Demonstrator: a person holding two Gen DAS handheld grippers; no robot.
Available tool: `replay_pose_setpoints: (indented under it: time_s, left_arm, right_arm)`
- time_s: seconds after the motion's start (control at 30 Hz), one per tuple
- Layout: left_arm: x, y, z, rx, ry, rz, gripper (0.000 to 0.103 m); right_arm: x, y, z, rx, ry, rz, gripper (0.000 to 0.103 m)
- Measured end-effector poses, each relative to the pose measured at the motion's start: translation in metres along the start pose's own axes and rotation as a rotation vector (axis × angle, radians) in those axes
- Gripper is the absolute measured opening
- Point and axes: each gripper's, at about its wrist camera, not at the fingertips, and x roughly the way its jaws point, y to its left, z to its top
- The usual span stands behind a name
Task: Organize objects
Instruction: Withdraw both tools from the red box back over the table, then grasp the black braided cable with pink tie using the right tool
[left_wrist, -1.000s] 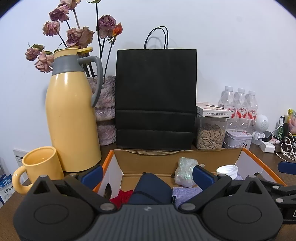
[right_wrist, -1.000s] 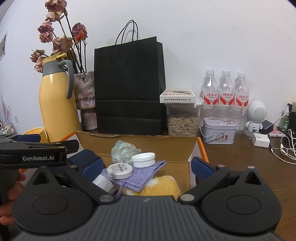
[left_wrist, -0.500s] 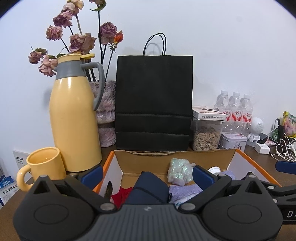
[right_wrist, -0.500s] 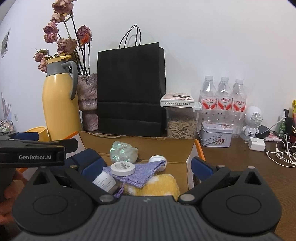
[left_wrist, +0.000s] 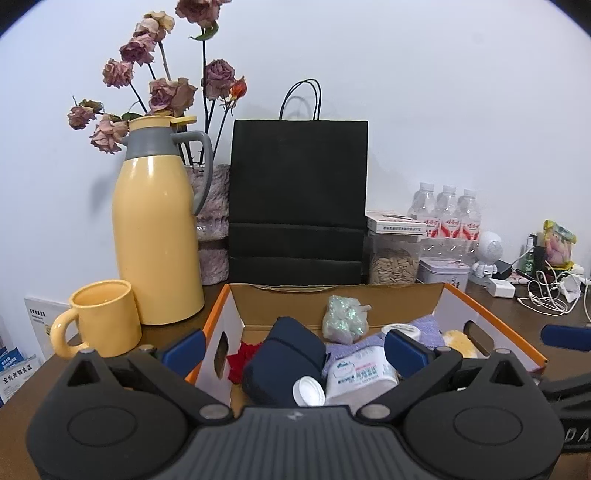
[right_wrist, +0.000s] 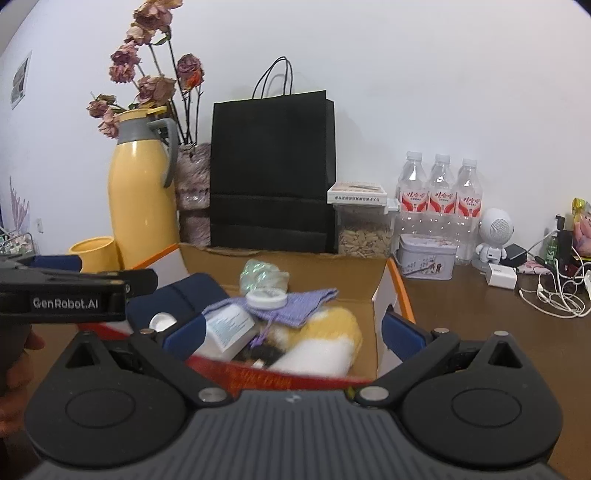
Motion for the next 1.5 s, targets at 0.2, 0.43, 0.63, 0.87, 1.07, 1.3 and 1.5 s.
replay_pose_setpoints:
  time_s: [0.2,0.43,0.63,0.87,1.07,1.3,1.5]
  left_arm:
    - [-0.017,0.002,-0.013,-0.002,0.026,-0.003,0.103]
    - [-0.034,0.006,-0.034,0.003,0.077,-0.011,0.103]
    - [-0.046,0.014,-0.051,-0.007,0.115,-0.007,0.103]
    - [-0.059,0.024,-0.063,-0.031,0.147,-0.003,0.103]
    - [-0.066,0.026,-0.069,-0.023,0.166,0.001,0.103]
    - [-0.071,0.030,-0.078,-0.020,0.207,-0.010,0.103]
    - [-0.072,0.034,-0.083,-0.028,0.231,-0.024,0.103]
  right_arm:
    - [-0.015,0.007,-0.014,0.002,0.029,0.009,0.103]
    - [-0.032,0.009,-0.031,0.025,0.059,0.000,0.103]
    - [-0.042,0.011,-0.044,0.024,0.101,-0.008,0.103]
    - [-0.053,0.016,-0.057,0.021,0.151,-0.006,0.103]
    - [-0.063,0.018,-0.064,0.027,0.173,-0.002,0.103]
    - [-0.071,0.015,-0.075,0.030,0.219,0.008,0.103]
    - [-0.069,0.016,-0.078,0.032,0.261,0.054,0.103]
